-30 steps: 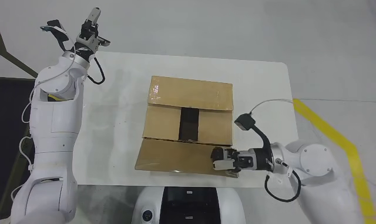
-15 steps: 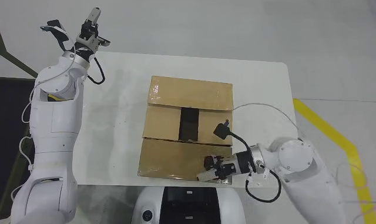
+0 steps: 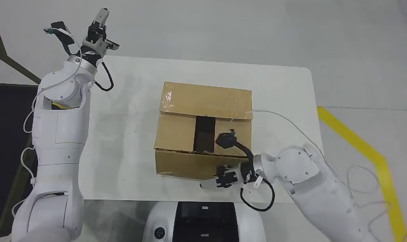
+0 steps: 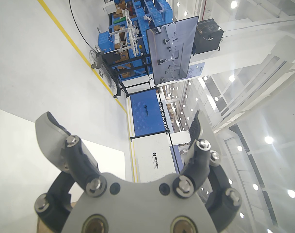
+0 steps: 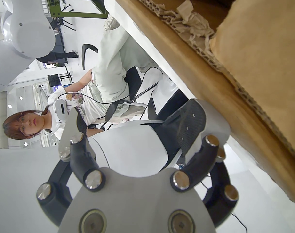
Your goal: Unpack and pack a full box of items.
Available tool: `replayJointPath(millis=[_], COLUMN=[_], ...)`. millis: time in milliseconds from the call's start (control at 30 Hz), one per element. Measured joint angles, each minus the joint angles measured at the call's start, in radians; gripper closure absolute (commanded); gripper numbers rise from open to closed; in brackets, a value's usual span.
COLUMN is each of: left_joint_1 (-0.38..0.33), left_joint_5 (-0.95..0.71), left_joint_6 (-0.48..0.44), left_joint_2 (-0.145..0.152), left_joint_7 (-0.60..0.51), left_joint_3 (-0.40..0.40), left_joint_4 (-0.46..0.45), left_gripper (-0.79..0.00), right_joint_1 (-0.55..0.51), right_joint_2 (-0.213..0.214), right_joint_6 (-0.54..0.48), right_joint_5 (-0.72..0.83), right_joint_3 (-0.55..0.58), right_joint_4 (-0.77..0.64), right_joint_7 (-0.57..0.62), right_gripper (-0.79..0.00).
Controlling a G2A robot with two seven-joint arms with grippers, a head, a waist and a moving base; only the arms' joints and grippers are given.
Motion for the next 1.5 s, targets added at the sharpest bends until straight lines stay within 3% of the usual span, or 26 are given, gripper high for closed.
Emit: replayJointPath(millis=[367,667,1133,1333,1500], left_joint_1=[0.000,0.000,0.000,0.000,0.000], left_joint_5=[0.000,0.000,0.000,0.000,0.000], left_joint_6=[0.000,0.000,0.000,0.000,0.000], left_joint_2=[0.000,0.000,0.000,0.000,0.000], left_joint_7=[0.000,0.000,0.000,0.000,0.000], left_joint_3=[0.000,0.000,0.000,0.000,0.000], left_joint_4=[0.000,0.000,0.000,0.000,0.000], left_gripper=[-0.785,-0.785,-0.785,-0.785,-0.785], right_joint_1=[-0.004,-0.088,-0.231,-0.278,-0.269], right_joint_2=[0.009,0.032,0.051,0.055,0.055], right_joint_6=[-0.041,-0.140,-0.221,-0.261,-0.257], right_joint_5=[0.070,0.313,0.546,0.621,0.650], right_joint_3=[0.016,0.193,0.460,0.530,0.524], right_joint_4=[-0.034,-0.024,0.064,0.090,0.115], right_joint_7=[-0.022,-0.078,-0.313,-0.346,-0.337], right_gripper=[-0.785,-0.785,-0.785,-0.785,-0.785])
